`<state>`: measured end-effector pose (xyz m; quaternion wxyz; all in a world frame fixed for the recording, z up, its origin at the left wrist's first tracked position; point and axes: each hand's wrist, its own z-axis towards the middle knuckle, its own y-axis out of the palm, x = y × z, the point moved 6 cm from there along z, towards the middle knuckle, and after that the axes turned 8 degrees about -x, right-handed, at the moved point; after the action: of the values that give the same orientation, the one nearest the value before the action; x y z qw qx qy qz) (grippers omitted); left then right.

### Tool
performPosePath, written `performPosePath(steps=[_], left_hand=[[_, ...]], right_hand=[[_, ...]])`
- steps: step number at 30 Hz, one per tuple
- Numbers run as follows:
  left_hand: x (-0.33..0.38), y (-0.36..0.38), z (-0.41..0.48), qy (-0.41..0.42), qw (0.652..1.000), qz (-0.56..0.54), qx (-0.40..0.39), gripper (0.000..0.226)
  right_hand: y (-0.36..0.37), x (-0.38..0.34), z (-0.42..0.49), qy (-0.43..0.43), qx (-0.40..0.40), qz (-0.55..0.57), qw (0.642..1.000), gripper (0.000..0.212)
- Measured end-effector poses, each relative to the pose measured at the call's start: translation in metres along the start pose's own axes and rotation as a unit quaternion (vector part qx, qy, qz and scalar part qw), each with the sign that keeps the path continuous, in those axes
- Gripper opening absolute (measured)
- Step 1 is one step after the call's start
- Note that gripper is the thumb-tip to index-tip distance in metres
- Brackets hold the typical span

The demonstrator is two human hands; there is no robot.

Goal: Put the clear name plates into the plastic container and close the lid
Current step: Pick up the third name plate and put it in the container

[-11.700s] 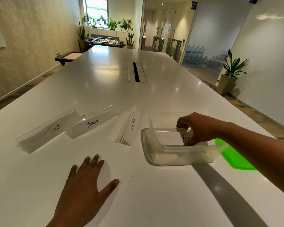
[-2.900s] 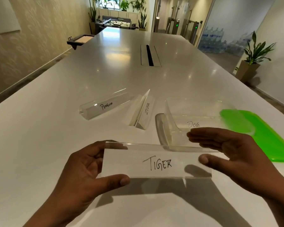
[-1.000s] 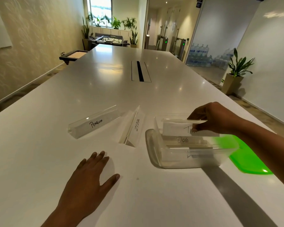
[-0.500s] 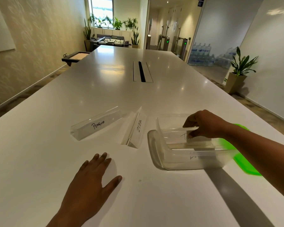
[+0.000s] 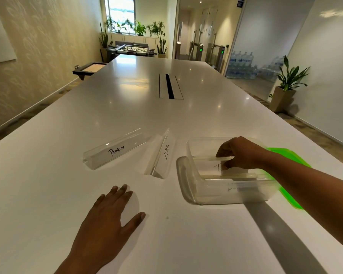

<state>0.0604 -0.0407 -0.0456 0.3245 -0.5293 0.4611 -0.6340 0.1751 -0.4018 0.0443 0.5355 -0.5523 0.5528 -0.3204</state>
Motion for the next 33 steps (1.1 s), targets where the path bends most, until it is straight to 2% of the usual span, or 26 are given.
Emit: performPosePath(steps=[8,13,15,19,25,27,29,33], left_hand=[[0.000,0.000,0.001,-0.001,1.000,0.001,0.002,0.095],[-0.001,0.000,0.001,0.004,1.000,0.001,0.006,0.095],[-0.001,0.001,0.001,0.006,1.000,0.001,0.009,0.094],[-0.003,0.002,0.002,0.006,1.000,0.000,0.012,0.094],[-0.001,0.001,0.002,0.009,1.000,-0.003,0.015,0.094],[-0.001,0.001,0.001,0.010,1.000,-0.007,0.016,0.093],[0.000,0.001,0.001,0.012,1.000,-0.004,0.017,0.092],[-0.001,0.000,0.000,0.015,1.000,-0.007,0.019,0.092]], right_hand=[[0.001,0.003,0.004,-0.009,0.004,0.003,1.000,0.039],[-0.013,-0.009,-0.009,-0.023,0.052,0.036,0.998,0.035],[-0.020,-0.020,-0.020,-0.018,0.089,0.014,0.996,0.033],[-0.033,-0.055,-0.055,-0.012,0.227,-0.080,0.971,0.032],[-0.015,-0.124,-0.120,-0.144,0.334,0.008,0.932,0.025],[0.010,-0.141,-0.131,-0.178,0.313,0.052,0.931,0.025],[0.040,-0.153,-0.134,-0.187,0.259,0.080,0.944,0.028],[0.096,-0.160,-0.129,-0.155,0.169,0.087,0.969,0.040]])
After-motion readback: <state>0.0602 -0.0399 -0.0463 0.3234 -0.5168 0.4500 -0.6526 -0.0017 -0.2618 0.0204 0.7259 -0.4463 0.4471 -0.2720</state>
